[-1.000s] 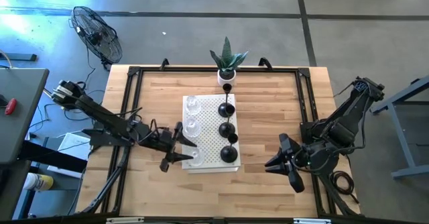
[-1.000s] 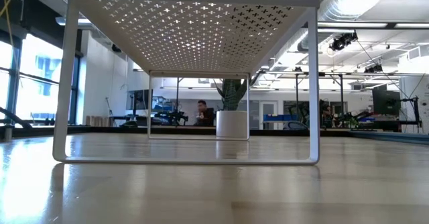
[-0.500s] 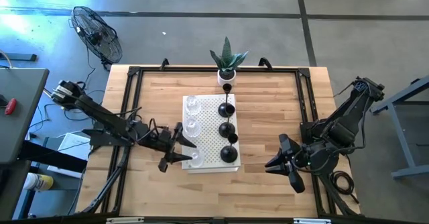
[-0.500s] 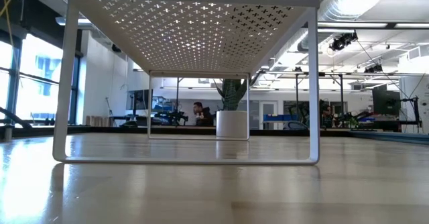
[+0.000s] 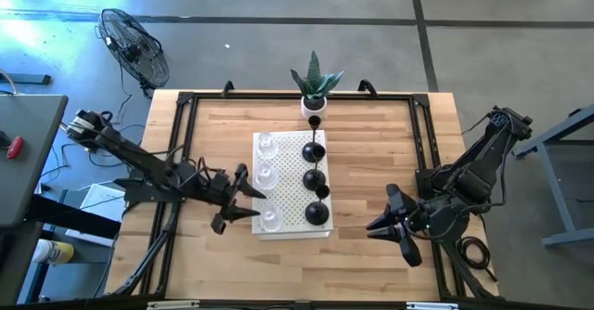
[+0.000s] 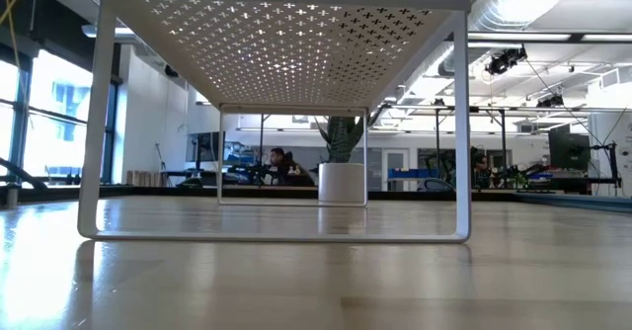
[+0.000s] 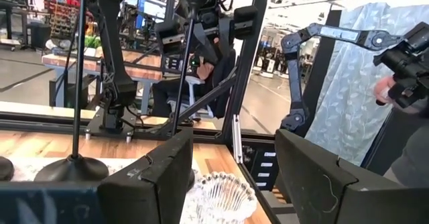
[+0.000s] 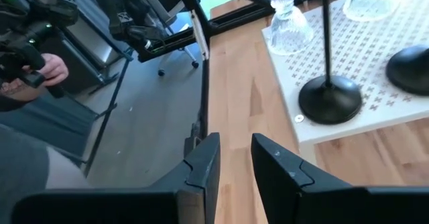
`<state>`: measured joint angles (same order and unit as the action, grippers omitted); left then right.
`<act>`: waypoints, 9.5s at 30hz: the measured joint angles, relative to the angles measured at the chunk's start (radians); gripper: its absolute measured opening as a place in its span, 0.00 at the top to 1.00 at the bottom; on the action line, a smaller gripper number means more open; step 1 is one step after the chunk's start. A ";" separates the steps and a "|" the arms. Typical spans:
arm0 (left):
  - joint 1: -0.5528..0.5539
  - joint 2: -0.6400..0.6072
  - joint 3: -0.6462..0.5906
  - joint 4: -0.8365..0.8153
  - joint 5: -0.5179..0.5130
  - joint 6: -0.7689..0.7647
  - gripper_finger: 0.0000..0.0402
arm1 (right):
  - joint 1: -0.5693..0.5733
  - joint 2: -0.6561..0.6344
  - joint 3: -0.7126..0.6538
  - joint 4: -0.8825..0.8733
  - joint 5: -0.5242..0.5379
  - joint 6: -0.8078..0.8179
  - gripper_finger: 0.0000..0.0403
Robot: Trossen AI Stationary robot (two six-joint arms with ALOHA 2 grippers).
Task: Pick & Place candle stick holders
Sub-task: Return to Home Position
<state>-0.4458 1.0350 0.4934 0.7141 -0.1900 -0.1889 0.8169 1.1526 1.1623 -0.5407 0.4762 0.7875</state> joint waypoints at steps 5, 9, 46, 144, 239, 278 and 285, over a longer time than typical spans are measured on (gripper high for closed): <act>0.000 -0.042 0.000 -0.019 -0.002 0.000 0.49 | -0.001 0.000 0.000 0.000 0.053 -0.037 0.80; 0.000 -0.091 0.000 -0.028 -0.003 0.000 0.49 | -0.014 0.000 0.000 0.000 0.068 -0.056 0.80; 0.000 -0.664 0.001 -0.732 -0.247 -0.052 0.49 | -0.628 -0.002 0.001 0.127 -0.356 -0.696 0.93; 0.000 -1.028 -0.368 -0.713 -0.117 -0.049 1.00 | -0.817 -1.113 -1.148 0.880 -0.595 -0.562 1.00; 0.000 -1.018 -0.480 -0.662 -0.109 -0.078 1.00 | -0.817 -1.113 -1.148 0.747 -0.419 -0.500 1.00; 0.001 -1.018 -0.480 -0.657 -0.160 -0.081 1.00 | -0.817 -1.113 -1.147 0.748 -0.419 -0.500 1.00; 0.001 -1.018 -0.480 -0.657 -0.160 -0.082 1.00 | -0.817 -1.113 -1.147 0.748 -0.419 -0.500 1.00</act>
<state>-0.4450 0.0174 0.0135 0.0570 -0.3500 -0.2707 -0.0002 0.0399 0.0149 0.2070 0.0570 0.2878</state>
